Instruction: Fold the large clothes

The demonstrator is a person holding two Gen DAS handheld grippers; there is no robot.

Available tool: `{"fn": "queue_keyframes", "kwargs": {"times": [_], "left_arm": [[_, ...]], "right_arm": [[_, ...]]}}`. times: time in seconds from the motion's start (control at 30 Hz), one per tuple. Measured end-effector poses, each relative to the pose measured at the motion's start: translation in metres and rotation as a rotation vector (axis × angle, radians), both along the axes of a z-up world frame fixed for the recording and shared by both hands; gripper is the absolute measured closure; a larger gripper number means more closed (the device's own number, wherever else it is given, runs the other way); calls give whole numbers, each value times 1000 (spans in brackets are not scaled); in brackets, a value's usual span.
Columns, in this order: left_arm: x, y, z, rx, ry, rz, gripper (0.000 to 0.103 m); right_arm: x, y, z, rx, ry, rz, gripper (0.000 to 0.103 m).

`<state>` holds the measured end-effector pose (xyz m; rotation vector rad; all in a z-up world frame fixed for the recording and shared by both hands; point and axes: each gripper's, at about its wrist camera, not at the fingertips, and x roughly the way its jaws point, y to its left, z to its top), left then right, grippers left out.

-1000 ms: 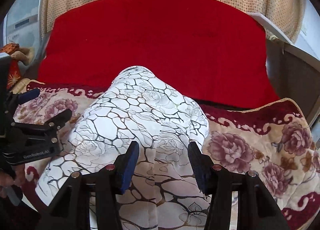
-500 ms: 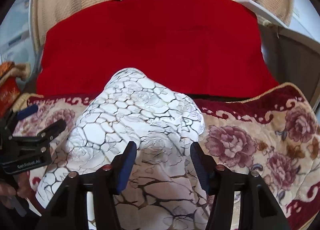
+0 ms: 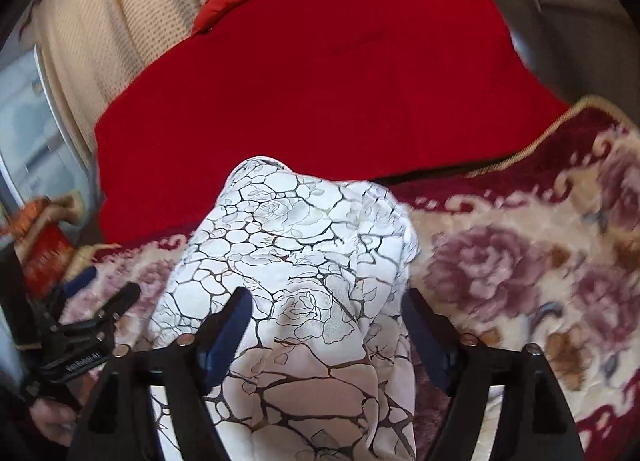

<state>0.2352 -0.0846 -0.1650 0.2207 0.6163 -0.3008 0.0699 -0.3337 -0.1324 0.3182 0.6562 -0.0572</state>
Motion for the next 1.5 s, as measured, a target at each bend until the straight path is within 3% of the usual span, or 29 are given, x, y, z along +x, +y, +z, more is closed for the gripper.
{"fn": "queue_keyframes", "kwargs": {"times": [0.07, 0.17, 0.27, 0.43, 0.67, 0.93, 1.1, 1.3, 1.5], "left_arm": [[3, -1, -4, -22, 59, -50, 0], [13, -5, -15, -81, 214, -158, 0], [25, -2, -24, -171, 350, -194, 0], [47, 9, -41, -318, 528, -225, 0], [71, 19, -73, -520, 759, -232, 0], [80, 7, -78, -540, 781, -290, 0], [77, 5, -80, -536, 760, -283, 0], [74, 12, -75, -543, 709, -290, 9], [65, 20, -63, -543, 656, -313, 18]], "right_arm": [[4, -19, -6, 108, 3, 11, 19], [13, -49, -19, 296, 36, 49, 17], [20, -74, -38, 447, 75, 74, 17], [31, -93, -66, 570, 143, 81, 17], [64, -69, -96, 627, 256, 220, 16], [94, -44, -106, 663, 229, 333, 10], [99, -28, -105, 636, 208, 338, 10], [88, -22, -97, 609, 180, 284, 24], [72, -14, -75, 578, 95, 269, 37]]}}
